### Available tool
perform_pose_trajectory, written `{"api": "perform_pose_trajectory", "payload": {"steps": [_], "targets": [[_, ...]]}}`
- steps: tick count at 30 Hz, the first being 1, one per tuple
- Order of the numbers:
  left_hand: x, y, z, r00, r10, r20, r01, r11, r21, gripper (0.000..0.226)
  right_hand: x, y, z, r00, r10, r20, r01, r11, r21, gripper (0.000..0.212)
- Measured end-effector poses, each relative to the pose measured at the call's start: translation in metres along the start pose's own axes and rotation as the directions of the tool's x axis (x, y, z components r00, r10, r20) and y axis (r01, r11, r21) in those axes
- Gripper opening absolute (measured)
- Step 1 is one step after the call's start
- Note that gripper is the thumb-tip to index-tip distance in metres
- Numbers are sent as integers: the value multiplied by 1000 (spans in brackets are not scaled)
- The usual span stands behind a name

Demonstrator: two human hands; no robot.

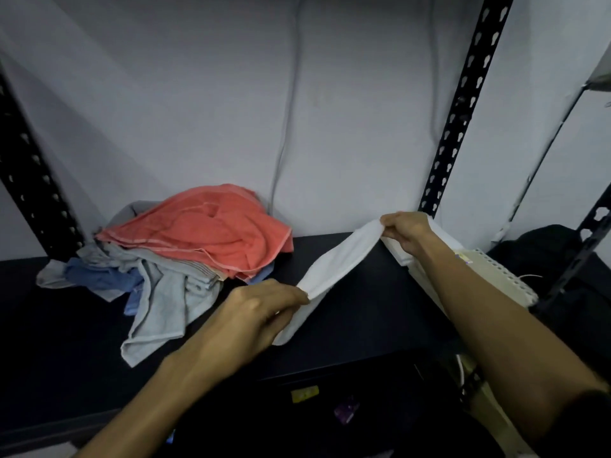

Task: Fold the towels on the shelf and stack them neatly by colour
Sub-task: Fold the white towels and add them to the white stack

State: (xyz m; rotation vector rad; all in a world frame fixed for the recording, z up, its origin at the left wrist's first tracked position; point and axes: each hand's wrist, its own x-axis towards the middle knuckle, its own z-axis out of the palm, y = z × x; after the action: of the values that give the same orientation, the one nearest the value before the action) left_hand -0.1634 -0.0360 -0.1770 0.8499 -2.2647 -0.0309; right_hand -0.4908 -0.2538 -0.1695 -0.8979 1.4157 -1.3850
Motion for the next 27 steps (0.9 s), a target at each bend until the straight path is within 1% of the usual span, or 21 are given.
{"api": "perform_pose_trajectory", "payload": {"steps": [3,5,7,9,11,13,14,16,18,20,21,23,24,25,27], "targets": [[18,-10,-16,987,-78,-138,77,997,-11,25,-2,-16,-1,1000,24,5,-25,1000,9,9],[28,-18,-33,965,-118,-234,121,993,-2,24,-1,-28,4,999,32,35,-34,997,74,11],[34,-23,-48,948,-129,-292,141,990,20,24,0,-37,14,996,12,86,-24,990,142,15],[36,-23,-57,941,-110,-319,131,990,44,25,2,-43,25,991,-23,135,-6,977,215,15],[35,-18,-59,944,-66,-322,88,995,55,20,0,-42,33,987,-48,155,1,957,291,17],[30,-11,-49,954,-33,-298,44,999,29,16,-2,-34,35,986,-52,157,-2,946,326,13],[26,-8,-40,964,-26,-265,30,999,10,16,-2,-27,33,988,-46,150,-4,949,314,11],[14,-7,-13,988,-10,-154,9,1000,-7,20,0,-6,26,994,-18,110,-6,978,210,9],[-1,-8,17,1000,11,0,-11,1000,-5,24,4,19,14,999,-18,34,18,1000,-1,9],[-16,-6,45,990,32,137,-30,999,-13,24,9,42,2,999,-40,-15,36,971,-235,15],[-23,-4,57,982,42,182,-39,999,-21,23,9,50,-2,998,-58,-26,46,945,-324,17],[-33,2,77,972,52,227,-49,999,-20,22,7,54,-6,989,-147,-31,112,857,-503,16],[-36,5,85,972,51,227,-49,999,-14,21,3,51,-7,980,-200,-8,155,785,-600,14],[-38,7,89,975,46,218,-45,999,-11,21,-1,48,-6,971,-238,33,197,708,-678,14],[-41,10,93,982,20,186,-18,1000,-16,20,-12,44,-3,952,-273,140,277,573,-771,18]]}}
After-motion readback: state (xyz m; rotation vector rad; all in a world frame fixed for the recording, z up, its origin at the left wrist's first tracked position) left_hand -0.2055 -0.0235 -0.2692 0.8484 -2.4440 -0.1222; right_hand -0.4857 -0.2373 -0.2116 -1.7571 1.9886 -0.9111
